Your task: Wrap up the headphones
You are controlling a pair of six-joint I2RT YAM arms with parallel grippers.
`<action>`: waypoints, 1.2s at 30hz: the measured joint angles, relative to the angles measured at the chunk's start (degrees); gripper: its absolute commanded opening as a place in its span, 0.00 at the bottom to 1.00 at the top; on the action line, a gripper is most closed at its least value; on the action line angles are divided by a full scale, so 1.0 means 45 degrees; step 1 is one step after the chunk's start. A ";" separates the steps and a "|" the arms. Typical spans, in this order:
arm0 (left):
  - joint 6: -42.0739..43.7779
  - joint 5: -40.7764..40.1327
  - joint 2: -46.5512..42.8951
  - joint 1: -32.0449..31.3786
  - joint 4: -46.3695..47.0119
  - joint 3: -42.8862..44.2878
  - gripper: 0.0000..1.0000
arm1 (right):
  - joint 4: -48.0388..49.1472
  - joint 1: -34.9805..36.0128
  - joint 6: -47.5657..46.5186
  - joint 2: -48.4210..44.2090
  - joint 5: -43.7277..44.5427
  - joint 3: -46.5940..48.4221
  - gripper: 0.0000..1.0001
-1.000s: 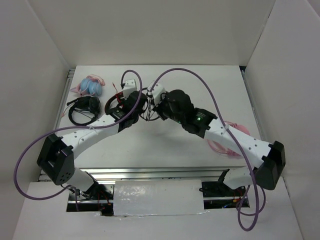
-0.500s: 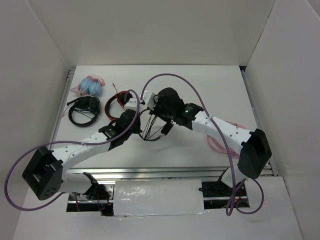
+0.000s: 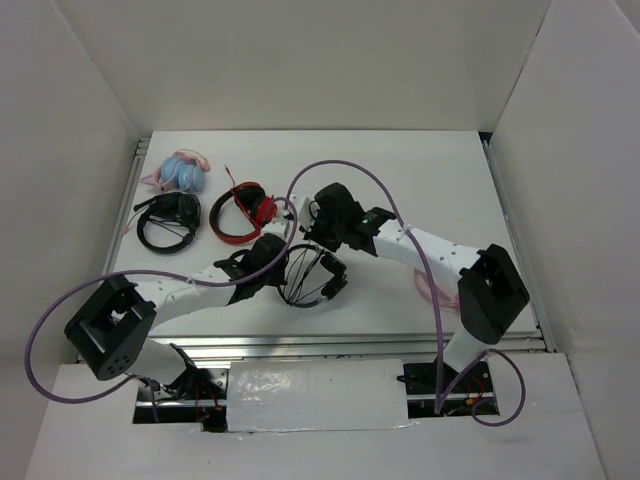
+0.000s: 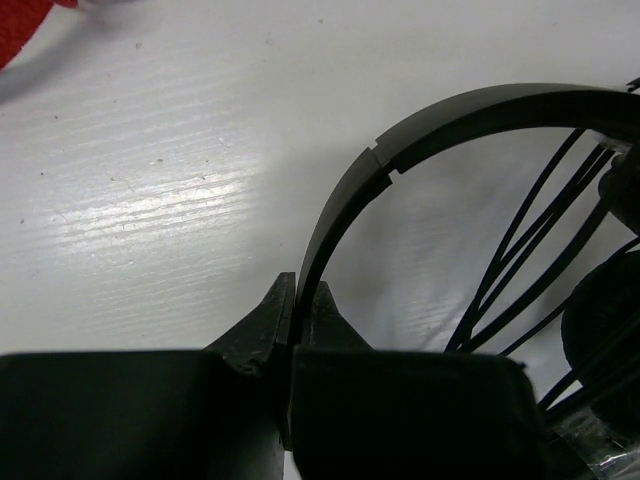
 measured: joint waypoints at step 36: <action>0.0262 0.2098 0.1389 0.2924 -0.1491 0.0534 0.00 | 0.0248 -0.2929 0.2244 0.4391 -0.2511 0.3361 0.80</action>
